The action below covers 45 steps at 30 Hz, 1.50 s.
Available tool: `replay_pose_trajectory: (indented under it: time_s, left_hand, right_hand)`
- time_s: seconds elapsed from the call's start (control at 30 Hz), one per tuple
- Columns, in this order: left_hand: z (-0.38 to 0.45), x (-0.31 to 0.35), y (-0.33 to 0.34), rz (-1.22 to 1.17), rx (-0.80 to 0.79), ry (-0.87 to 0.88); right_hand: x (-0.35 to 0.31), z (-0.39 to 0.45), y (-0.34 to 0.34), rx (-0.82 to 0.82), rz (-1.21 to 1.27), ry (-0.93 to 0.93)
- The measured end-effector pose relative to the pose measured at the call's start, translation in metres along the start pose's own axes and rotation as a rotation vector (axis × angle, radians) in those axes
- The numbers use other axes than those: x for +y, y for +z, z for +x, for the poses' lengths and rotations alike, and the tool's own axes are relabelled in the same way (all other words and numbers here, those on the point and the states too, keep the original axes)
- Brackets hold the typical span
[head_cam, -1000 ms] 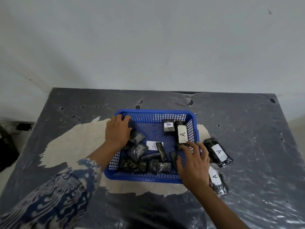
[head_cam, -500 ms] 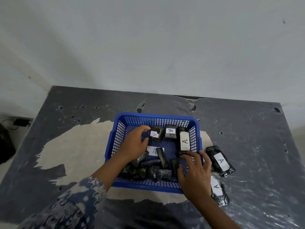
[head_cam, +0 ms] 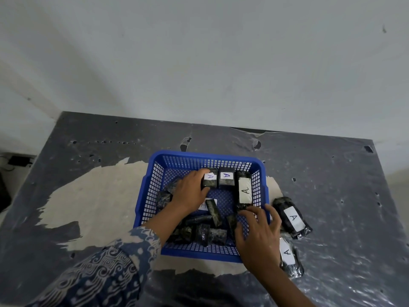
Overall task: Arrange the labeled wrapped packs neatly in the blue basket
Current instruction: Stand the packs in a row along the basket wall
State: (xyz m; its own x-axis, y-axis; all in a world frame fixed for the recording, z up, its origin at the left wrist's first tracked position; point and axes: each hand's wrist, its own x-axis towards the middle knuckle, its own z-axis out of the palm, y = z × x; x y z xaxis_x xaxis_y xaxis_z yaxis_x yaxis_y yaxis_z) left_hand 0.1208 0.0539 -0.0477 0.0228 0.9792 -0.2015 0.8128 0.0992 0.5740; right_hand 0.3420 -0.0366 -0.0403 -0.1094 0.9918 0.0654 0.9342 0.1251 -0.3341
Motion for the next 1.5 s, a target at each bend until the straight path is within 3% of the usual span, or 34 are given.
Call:
replay_pose_trajectory:
  time_s: [0.37,0.5,0.6,0.7,0.83,1.07,1.13,1.23,1.37,1.5]
  left_hand:
    - [0.003,-0.001,0.0,-0.011,0.006,0.019]
    - [0.003,-0.006,-0.017,-0.034,-0.124,0.004]
    - [0.003,-0.021,-0.046,-0.138,-0.123,-0.062]
    - [0.0,-0.04,-0.071,-0.021,-0.171,-0.141]
    - [-0.01,-0.042,-0.067,0.076,-0.323,-0.117]
    - [-0.015,-0.037,-0.04,0.124,-0.116,-0.188]
    - [-0.016,-0.034,-0.04,0.049,-0.018,-0.193]
    - [-0.017,-0.029,-0.049,-0.25,0.184,-0.27]
    - [-0.02,-0.025,-0.054,-0.822,0.086,-0.43]
    - [-0.025,-0.025,-0.047,-1.048,0.052,-0.484]
  right_hand:
    - [-0.001,0.0,-0.001,-0.017,0.009,0.013]
    - [-0.001,0.0,-0.001,-0.015,0.004,0.008]
    - [-0.001,0.001,-0.001,-0.013,0.007,0.006]
    - [0.0,0.001,-0.001,0.001,0.009,0.001]
    - [-0.001,0.0,-0.001,0.007,0.004,-0.011]
    - [-0.005,0.001,-0.004,-0.005,-0.002,-0.002]
    - [-0.003,0.001,-0.004,-0.001,-0.005,-0.011]
    - [-0.002,0.002,-0.003,-0.012,-0.008,-0.005]
    - [-0.002,0.002,-0.003,0.018,0.012,-0.011]
    - [-0.003,0.003,-0.003,0.006,0.017,-0.017]
